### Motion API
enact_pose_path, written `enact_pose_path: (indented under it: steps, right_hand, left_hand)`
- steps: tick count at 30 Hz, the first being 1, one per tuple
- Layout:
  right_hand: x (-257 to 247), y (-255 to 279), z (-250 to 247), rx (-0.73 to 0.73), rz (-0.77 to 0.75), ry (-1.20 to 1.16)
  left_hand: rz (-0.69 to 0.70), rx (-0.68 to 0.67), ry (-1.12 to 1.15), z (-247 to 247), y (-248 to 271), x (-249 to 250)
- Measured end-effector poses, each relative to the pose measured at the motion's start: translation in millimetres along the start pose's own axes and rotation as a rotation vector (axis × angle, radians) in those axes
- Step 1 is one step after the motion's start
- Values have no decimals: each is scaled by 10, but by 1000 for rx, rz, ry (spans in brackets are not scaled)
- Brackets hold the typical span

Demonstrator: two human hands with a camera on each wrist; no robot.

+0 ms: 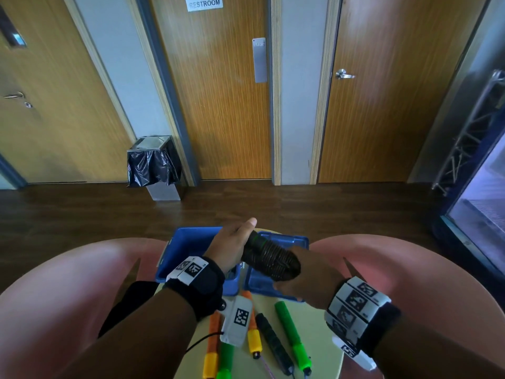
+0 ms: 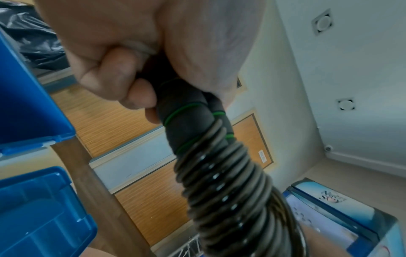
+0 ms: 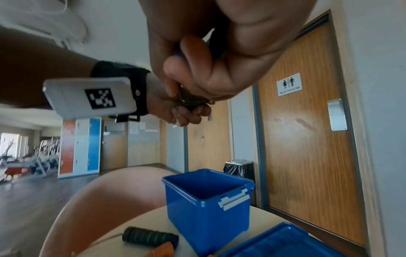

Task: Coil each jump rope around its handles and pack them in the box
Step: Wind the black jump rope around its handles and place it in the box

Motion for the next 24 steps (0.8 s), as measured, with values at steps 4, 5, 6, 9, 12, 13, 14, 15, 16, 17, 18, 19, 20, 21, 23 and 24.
enact_pose_path:
  steps: [4,5,6,9,12,13,14,15,16,17,18,19,20,21,23,24]
  right_hand:
    - [-9,-22,12,24,-29,118]
    - [-2,-35,23,20,-29,118]
    - [5,-49,39,17,-31,118]
    - [-3,-84,65,5,-44,116]
    - [7,-105,134,-28,-36,96]
    - [12,-109,170,-41,-30,77]
    - [17,-112,207,-49,-25,61]
    - [4,-123,244,-56,-32,61]
    - [-16,-138,294,-71,-50,84]
    - [-51,-149,358,-95,-75,120]
    - [-76,-165,443,-126,-89,164]
    - [-98,-184,527,-153,-99,201]
    - [-92,-216,611,-171,-94,236]
    - [-73,-257,696,-183,-79,261]
    - [-10,-367,863,-195,-29,249]
    - [38,-433,951,-199,7,211]
  left_hand:
    - [-106,-66,10,49,-24,-170]
    - [-132,-64,13,43,-20,-190]
    - [-148,-65,12,35,-25,-216]
    - [-168,-80,-34,36,-32,-233]
    - [-189,-66,-40,-6,-40,-309]
    - [-200,-65,-41,-25,-25,-329]
    - [-203,-74,-52,-37,-20,-355]
    - [-198,-91,-74,-49,-4,-369]
    - [-194,-106,-100,-74,18,-391]
    - [-195,-122,-120,-106,65,-421]
    - [-191,-135,-97,-142,117,-470]
    - [-187,-147,-34,-188,174,-538]
    - [-191,-150,46,-256,237,-633]
    - [-224,-126,107,-362,350,-755]
    - [-352,-67,121,-701,623,-1270]
    - [-435,-40,94,-903,774,-1614]
Point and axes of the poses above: each hand's wrist, its own y-axis away from the middle knuckle, its own z-axis out of the palm, x = y × z, the point moved 10 cm from there along -y, towards the middle knuckle, and after that the axes turned 7 degrees about y, right-handed, at the moved point
